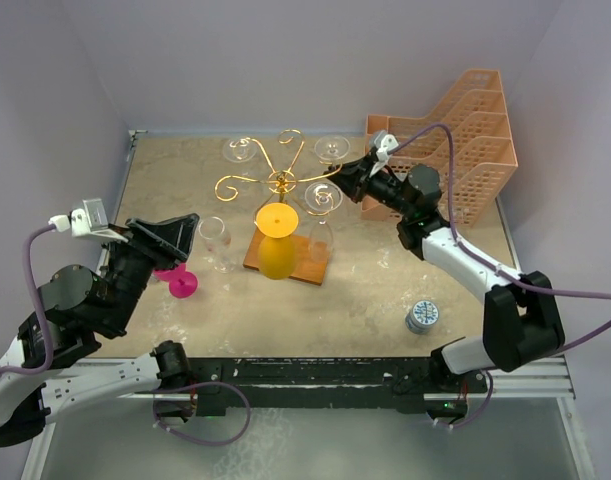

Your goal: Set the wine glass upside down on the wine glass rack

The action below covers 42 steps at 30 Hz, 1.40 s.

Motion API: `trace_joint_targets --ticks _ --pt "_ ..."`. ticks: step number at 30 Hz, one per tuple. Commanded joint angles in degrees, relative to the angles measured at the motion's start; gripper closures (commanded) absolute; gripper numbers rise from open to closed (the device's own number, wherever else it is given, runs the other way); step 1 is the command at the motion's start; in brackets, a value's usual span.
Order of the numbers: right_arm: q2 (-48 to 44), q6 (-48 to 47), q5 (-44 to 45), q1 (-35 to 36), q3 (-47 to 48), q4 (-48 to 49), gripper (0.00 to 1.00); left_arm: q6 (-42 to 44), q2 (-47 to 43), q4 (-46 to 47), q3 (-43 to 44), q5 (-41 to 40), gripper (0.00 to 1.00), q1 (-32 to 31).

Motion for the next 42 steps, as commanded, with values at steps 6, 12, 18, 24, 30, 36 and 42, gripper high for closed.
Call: trace_joint_targets --ticks 6,12,18,24,30,36,42 --pt "1.79 -1.43 -5.27 0.06 5.47 0.82 0.91 0.1 -0.14 0.42 0.82 -1.1 0.5 -0.08" --pt "2.7 -1.72 -6.92 0.19 5.75 0.72 0.89 0.17 -0.19 0.27 0.84 -1.06 0.5 -0.1" --pt "2.79 -1.42 -6.31 0.32 4.53 1.52 0.86 -0.02 -0.24 -0.08 0.57 -1.39 0.5 -0.08" --pt "2.62 0.56 -4.74 0.3 4.51 2.27 0.73 -0.13 0.08 -0.41 0.32 -1.54 0.5 -0.11" --pt "1.26 1.48 -3.95 0.28 2.82 4.29 0.64 -0.32 0.05 -0.77 0.28 -1.64 0.5 -0.08" --pt "-0.61 1.93 -3.03 0.27 1.25 4.96 0.57 -0.27 0.12 -0.94 -0.02 -2.01 0.5 -0.08" --pt "-4.38 2.85 -0.59 0.24 -3.57 4.5 0.48 -0.66 0.66 -0.97 -1.04 -2.37 0.49 -0.08"
